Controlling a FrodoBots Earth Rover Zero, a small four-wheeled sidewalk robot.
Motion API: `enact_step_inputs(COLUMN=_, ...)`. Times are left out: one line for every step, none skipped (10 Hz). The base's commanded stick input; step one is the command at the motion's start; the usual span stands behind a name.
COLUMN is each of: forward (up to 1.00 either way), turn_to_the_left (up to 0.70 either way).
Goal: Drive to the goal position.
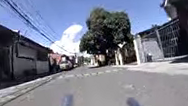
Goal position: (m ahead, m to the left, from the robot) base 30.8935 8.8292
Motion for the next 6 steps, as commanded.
enact_step_inputs(forward=1.0, turn_to_the_left=0.0)
enact_step_inputs(forward=1.0, turn_to_the_left=0.0)
enact_step_inputs(forward=1.0, turn_to_the_left=0.0)
enact_step_inputs(forward=1.0, turn_to_the_left=0.0)
enact_step_inputs(forward=1.0, turn_to_the_left=-0.23)
enact_step_inputs(forward=1.0, turn_to_the_left=-0.38)
